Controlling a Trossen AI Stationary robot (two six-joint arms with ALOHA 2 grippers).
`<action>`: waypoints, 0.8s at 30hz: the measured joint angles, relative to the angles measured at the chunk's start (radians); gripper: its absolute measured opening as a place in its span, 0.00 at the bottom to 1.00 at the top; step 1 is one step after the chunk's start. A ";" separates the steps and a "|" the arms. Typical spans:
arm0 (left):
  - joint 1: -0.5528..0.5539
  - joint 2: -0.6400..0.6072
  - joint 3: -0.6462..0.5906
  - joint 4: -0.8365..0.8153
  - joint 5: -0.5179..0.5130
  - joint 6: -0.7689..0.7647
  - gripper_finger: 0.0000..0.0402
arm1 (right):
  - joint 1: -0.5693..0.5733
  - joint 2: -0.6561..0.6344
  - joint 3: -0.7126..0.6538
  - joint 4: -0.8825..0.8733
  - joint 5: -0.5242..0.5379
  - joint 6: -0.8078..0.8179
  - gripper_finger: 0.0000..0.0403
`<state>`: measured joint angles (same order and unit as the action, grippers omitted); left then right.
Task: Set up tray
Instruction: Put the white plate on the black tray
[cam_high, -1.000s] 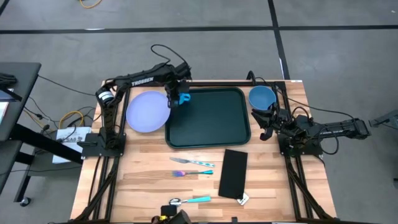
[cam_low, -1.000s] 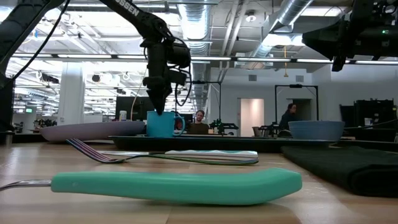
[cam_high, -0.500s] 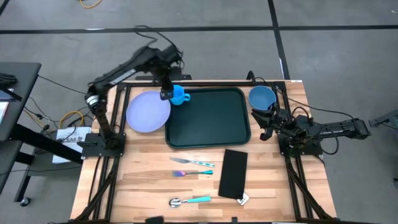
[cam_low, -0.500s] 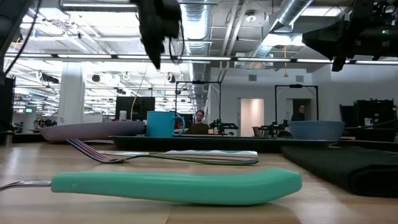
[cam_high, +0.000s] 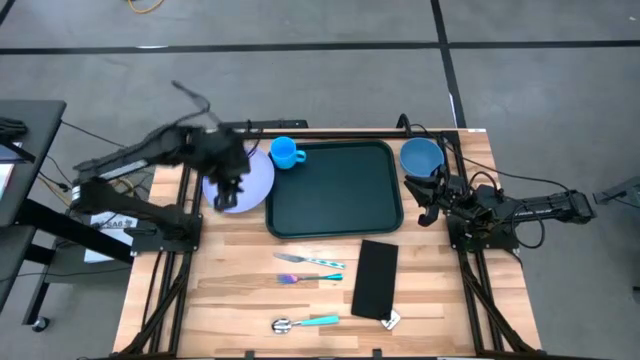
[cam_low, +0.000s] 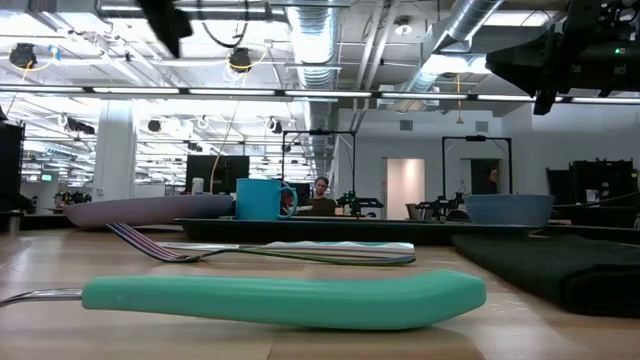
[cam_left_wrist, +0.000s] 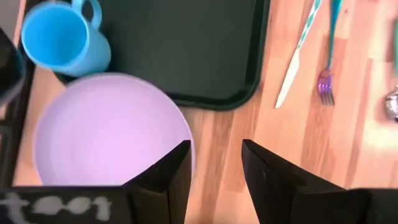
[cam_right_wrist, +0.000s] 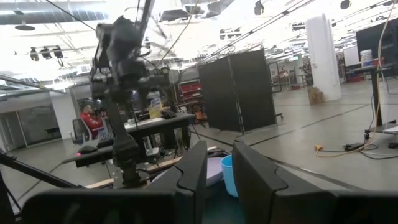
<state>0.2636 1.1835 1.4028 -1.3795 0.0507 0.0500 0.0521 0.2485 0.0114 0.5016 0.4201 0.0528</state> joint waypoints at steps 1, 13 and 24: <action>-0.036 -0.040 -0.054 0.032 -0.027 -0.043 0.32 | 0.000 0.000 0.000 0.000 0.000 0.000 0.17; -0.328 -0.247 -0.485 0.189 -0.245 -0.282 0.32 | -0.002 0.000 0.000 0.000 -0.001 -0.001 0.17; -0.337 -0.247 -0.645 0.331 -0.283 -0.165 0.32 | -0.015 0.000 0.000 0.000 0.000 -0.008 0.17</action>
<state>-0.0738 0.9368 0.7577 -1.0481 -0.2325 -0.1148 0.0368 0.2482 0.0113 0.5014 0.4198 0.0444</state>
